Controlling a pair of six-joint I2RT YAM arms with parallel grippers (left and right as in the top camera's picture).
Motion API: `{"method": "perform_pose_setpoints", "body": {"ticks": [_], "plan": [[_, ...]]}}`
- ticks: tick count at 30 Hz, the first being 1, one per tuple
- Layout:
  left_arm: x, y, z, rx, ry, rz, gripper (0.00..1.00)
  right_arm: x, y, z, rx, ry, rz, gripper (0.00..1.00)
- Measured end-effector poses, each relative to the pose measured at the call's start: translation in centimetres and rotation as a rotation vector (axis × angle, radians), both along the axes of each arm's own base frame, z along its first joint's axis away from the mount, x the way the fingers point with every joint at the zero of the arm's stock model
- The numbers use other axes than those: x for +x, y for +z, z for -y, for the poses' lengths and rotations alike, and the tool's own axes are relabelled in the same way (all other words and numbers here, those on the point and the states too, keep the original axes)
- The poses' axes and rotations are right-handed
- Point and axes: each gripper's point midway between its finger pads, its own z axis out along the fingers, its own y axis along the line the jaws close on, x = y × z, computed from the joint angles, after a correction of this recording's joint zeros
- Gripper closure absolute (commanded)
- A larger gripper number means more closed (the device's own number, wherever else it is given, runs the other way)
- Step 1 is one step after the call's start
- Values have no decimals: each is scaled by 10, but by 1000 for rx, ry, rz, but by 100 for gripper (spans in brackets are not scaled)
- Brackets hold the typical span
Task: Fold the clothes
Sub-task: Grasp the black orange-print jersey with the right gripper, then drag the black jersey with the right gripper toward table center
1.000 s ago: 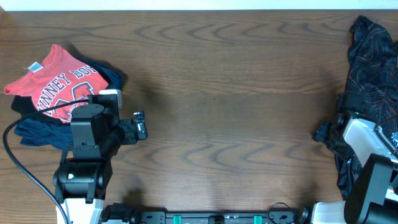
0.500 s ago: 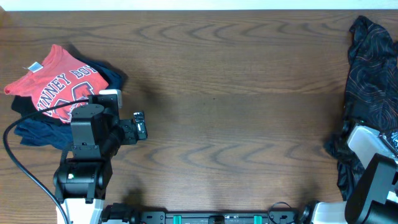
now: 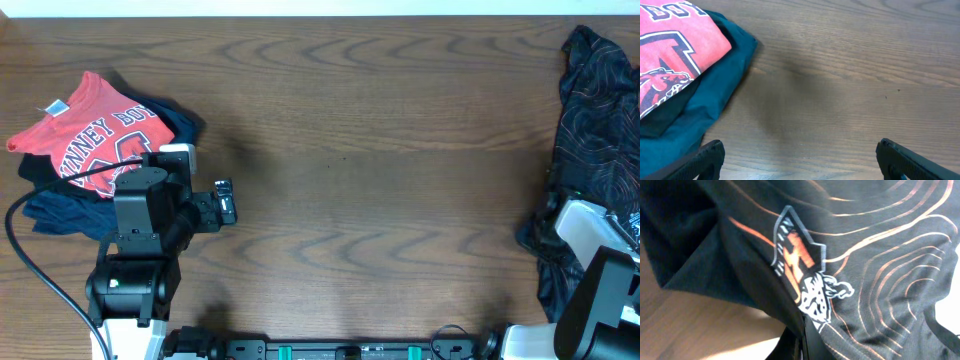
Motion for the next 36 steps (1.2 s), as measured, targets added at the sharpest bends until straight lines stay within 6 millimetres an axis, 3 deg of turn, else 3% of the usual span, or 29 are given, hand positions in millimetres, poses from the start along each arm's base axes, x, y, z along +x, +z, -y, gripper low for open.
{"method": "perform_pose_setpoints", "body": {"ticks": [1,4,9,20,24,33,36], "plan": [[0,0,0,0,0,0,2,2,0,-3,6,12,2,97],[0,0,0,0,0,0,2,10,1,-11,21,41,14,77],[0,0,0,0,0,-2,2,15,3,-14,32,61,23,71],[0,0,0,0,0,-2,2,13,1,-21,76,63,17,84],[0,0,0,0,0,-1,2,13,0,-25,94,68,16,99],[-1,-1,0,0,0,-4,2,16,-1,-29,116,74,28,99],[-1,-1,0,0,0,-4,2,39,0,-39,171,104,120,99]]}}
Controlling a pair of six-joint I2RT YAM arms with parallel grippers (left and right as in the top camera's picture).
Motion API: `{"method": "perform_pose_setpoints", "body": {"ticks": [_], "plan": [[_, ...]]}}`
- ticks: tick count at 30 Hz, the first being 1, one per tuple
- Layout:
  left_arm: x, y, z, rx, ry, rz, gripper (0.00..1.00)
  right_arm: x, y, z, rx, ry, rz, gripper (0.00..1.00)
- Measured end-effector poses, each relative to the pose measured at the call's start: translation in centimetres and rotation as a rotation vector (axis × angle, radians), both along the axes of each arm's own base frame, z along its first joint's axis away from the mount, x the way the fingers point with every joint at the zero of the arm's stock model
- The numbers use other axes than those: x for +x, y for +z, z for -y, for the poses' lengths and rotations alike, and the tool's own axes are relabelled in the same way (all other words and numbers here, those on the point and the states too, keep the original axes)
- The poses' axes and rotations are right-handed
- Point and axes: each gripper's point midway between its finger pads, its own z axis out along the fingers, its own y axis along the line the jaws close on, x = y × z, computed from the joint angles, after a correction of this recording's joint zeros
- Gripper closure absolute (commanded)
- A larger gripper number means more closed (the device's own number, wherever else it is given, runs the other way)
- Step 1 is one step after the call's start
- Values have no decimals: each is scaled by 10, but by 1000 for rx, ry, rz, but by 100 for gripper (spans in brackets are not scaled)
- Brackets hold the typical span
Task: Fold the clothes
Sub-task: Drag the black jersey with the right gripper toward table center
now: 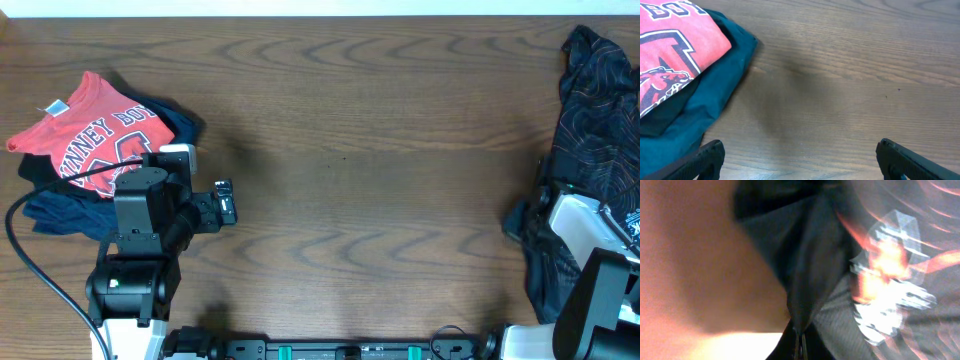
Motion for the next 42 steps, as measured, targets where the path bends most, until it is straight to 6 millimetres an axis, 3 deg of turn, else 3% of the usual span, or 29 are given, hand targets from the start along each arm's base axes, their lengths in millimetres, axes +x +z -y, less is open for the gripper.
{"method": "perform_pose_setpoints", "body": {"ticks": [3,7,10,16,21,22,23,24,25,26,30,34,37,42], "plan": [[0,0,0,0,0,0,2,31,2,-23,94,35,122,99],[0,0,0,0,0,0,2,77,8,-79,252,136,288,99],[0,0,0,0,0,0,2,107,26,-127,326,249,379,99],[4,5,0,0,-1,25,2,169,103,-200,323,437,590,99],[11,13,0,-1,0,68,2,207,172,-233,257,492,776,99],[12,14,0,-2,0,73,2,214,182,-235,244,491,810,94],[13,15,0,-2,0,79,2,220,191,-236,235,488,841,81],[13,15,0,-2,0,83,2,226,198,-238,231,485,866,61],[13,16,0,-2,0,85,2,233,203,-239,220,494,888,28],[13,16,0,-2,0,85,2,236,206,-239,212,502,898,1],[14,16,0,-2,0,87,2,236,201,-237,156,574,869,1],[16,20,2,-13,-6,104,2,220,181,-222,92,620,745,1],[20,25,9,-46,-27,125,2,201,170,-194,36,615,631,1],[35,22,28,-149,-84,115,2,161,180,-130,-66,559,490,1]]}}
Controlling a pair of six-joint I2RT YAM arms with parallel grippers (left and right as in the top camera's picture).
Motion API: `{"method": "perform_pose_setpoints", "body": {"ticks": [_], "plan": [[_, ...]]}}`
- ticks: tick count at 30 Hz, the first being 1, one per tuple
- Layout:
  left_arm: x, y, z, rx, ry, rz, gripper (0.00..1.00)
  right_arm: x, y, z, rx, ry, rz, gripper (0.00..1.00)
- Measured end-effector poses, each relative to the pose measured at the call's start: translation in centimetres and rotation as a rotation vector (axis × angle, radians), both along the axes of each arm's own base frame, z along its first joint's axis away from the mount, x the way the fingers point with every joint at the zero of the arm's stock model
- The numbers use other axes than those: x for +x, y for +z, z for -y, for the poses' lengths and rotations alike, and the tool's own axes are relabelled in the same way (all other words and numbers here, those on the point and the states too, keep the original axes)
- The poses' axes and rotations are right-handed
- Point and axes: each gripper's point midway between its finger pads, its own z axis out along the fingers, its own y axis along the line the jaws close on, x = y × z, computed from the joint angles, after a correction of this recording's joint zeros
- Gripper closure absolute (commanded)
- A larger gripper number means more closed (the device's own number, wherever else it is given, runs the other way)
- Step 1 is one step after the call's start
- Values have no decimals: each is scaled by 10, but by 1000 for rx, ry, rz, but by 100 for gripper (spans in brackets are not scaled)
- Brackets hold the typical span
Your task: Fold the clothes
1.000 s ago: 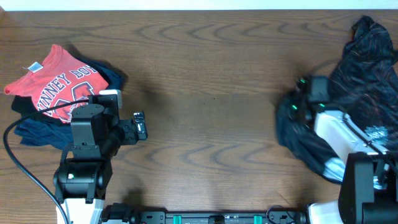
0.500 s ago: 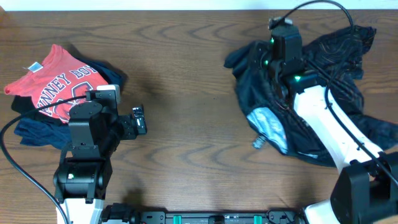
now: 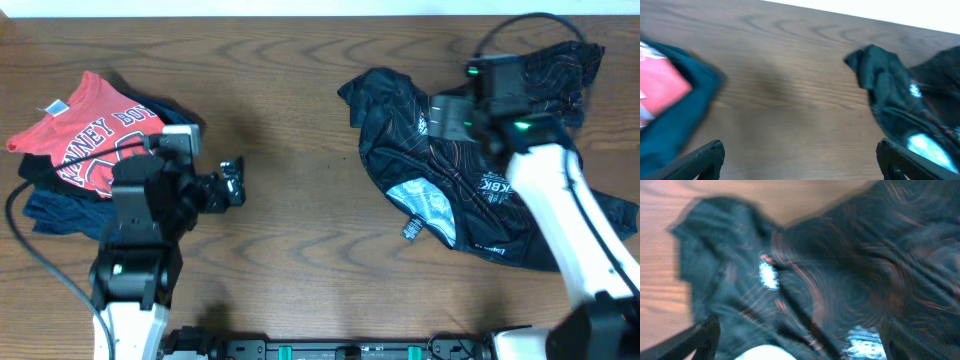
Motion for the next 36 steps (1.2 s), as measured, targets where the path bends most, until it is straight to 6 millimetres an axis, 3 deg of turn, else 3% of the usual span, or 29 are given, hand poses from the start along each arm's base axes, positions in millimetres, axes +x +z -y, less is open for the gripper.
{"method": "perform_pose_setpoints", "body": {"ticks": [7,13,18,21,24,27,35,36], "plan": [[34,-39,38,-152,-71,-124,2,-58,-4,88,-44,-246,-173,1],[51,-82,107,-217,-190,-222,2,-91,-14,126,-36,-381,-283,1],[47,-135,158,-243,-243,-351,2,-106,-17,137,-33,-421,-329,1],[35,-175,183,-226,-273,-458,2,-111,-18,136,-33,-420,-351,1],[30,-198,205,-201,-307,-512,2,-114,-19,135,-34,-420,-365,1],[47,-194,229,-202,-331,-482,2,-116,-20,135,-33,-420,-373,1],[83,-197,255,-223,-341,-424,0,-121,-21,133,-33,-418,-396,1],[86,-197,257,-227,-344,-415,4,-121,-21,133,-33,-419,-397,1]]}}
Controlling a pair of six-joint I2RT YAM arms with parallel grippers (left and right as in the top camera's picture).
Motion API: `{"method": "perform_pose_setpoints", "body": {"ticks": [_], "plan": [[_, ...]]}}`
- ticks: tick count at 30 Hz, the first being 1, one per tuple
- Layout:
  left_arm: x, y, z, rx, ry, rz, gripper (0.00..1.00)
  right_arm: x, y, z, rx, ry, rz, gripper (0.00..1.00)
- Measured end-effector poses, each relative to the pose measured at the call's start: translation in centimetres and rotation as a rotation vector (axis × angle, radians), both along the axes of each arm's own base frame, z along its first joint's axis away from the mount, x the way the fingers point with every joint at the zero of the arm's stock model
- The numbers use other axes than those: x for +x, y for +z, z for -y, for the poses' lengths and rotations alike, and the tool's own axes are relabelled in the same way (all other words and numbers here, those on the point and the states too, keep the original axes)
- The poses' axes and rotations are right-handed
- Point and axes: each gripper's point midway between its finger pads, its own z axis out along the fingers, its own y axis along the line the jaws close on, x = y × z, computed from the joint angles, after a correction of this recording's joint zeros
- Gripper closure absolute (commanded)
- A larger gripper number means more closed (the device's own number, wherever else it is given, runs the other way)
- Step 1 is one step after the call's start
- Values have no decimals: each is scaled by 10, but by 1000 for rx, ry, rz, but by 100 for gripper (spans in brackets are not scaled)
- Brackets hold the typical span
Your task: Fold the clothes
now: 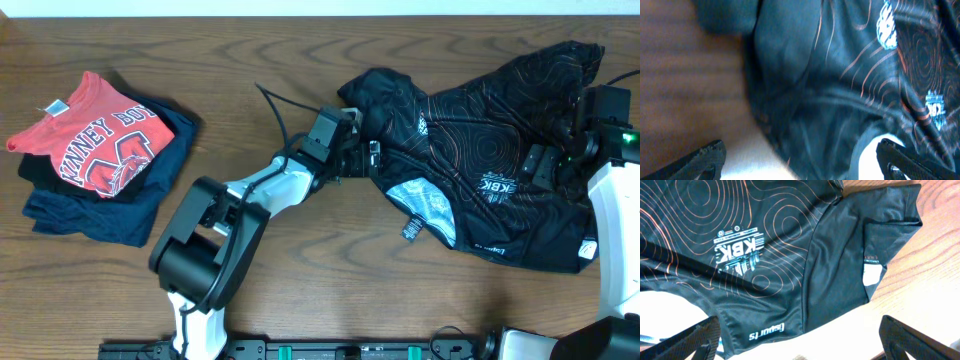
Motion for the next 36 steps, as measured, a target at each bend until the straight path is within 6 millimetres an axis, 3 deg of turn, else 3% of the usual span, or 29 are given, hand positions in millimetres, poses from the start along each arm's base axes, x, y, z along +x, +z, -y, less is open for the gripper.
{"method": "perform_pose_setpoints", "body": {"ticks": [4,6,9,14,16,21,24,25,27,28,30,32,34,36], "plan": [[10,-2,9,-16,-1,36,30,0,0,0,0,0,-2,1],[11,-5,13,-15,-8,49,50,-1,0,0,0,0,-2,1],[5,-13,18,8,-11,38,94,-1,0,0,0,0,-3,1],[-2,-23,14,38,-9,7,94,-1,0,0,1,0,-3,1],[2,-22,2,50,12,-4,94,-1,0,0,1,0,-3,1],[47,-14,-77,126,180,18,94,-1,0,0,0,0,-3,1],[91,15,-139,144,315,81,94,-1,0,0,0,0,-2,1],[107,31,-160,142,361,108,83,-1,0,0,1,0,-3,1],[134,69,-200,147,440,162,15,-1,0,0,0,0,-3,1],[145,88,-219,147,480,180,2,-1,0,0,1,0,-3,1],[154,119,-247,146,535,197,2,-1,0,0,0,0,-2,1],[147,136,-264,144,553,159,2,-1,0,0,1,0,-2,1],[127,138,-264,129,527,70,2,-1,0,0,1,0,-3,1],[91,122,-249,120,465,-100,2,-1,0,0,0,0,-3,1]]}}
